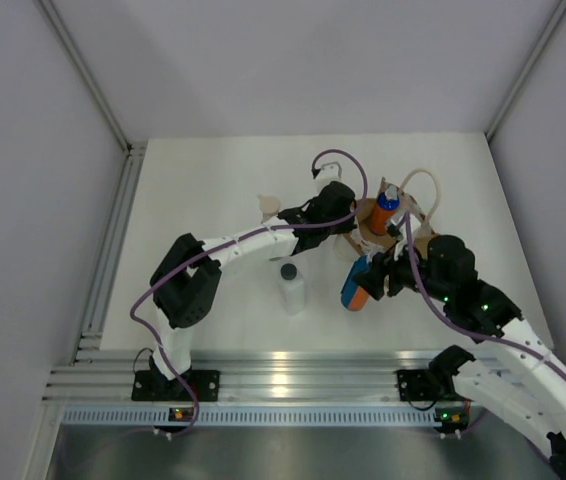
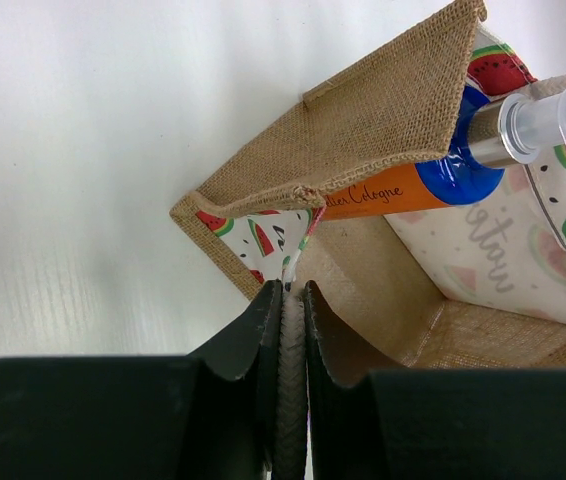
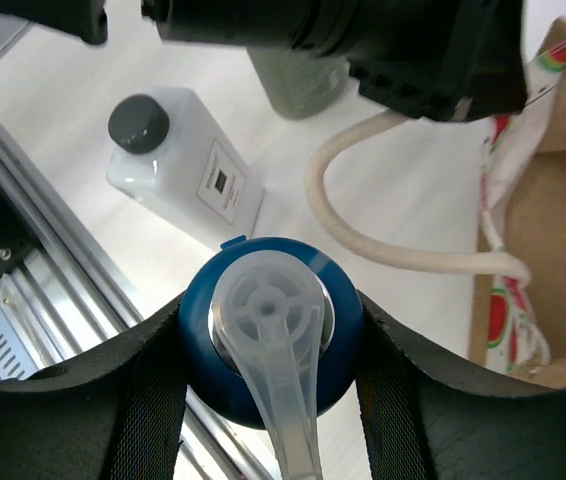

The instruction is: Take the personal care products out of the canvas bag

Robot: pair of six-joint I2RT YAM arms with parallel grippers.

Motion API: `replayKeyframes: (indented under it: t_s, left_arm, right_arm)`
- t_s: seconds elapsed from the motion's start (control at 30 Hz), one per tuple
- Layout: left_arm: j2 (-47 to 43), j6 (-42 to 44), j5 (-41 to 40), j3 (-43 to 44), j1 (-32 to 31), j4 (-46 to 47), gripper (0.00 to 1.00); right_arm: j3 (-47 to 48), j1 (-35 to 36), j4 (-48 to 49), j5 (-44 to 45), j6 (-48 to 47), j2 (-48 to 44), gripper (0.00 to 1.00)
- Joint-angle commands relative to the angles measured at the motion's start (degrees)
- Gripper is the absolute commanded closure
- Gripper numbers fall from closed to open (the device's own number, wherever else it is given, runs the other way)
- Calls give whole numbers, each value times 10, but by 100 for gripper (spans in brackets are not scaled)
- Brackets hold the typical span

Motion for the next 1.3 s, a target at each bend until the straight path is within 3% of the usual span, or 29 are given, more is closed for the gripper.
replayKeyframes:
  t_s: [0.0, 0.27, 0.43, 0.63, 0.93, 1.07, 1.17, 1.27]
  left_arm:
    - [9, 8, -4, 16, 5, -10, 100]
    - [8, 4, 4, 18, 5, -10, 100]
    - [6, 5, 3, 18, 5, -10, 100]
    - [2, 8, 2, 14, 5, -10, 100]
    - [2, 3, 8, 12, 5, -10, 100]
    - [4, 1, 13, 11, 5, -10, 100]
    - [6, 1, 18, 12, 5, -10, 100]
    - [4, 1, 18, 10, 5, -10, 100]
  right_arm:
    - [-30, 49, 150, 25, 19, -18, 100]
    - [-117, 222, 259, 230, -17, 7, 100]
    - [-165, 296, 360, 300, -53, 46, 100]
    - [-203, 322, 449, 318, -68, 90, 100]
    - [-204, 323, 449, 338, -53, 113, 99]
    - [-206, 323, 447, 354, -32, 115, 60]
    - [-203, 322, 435, 353, -25, 114, 42]
    - [-194, 323, 417, 347, -25, 114, 36]
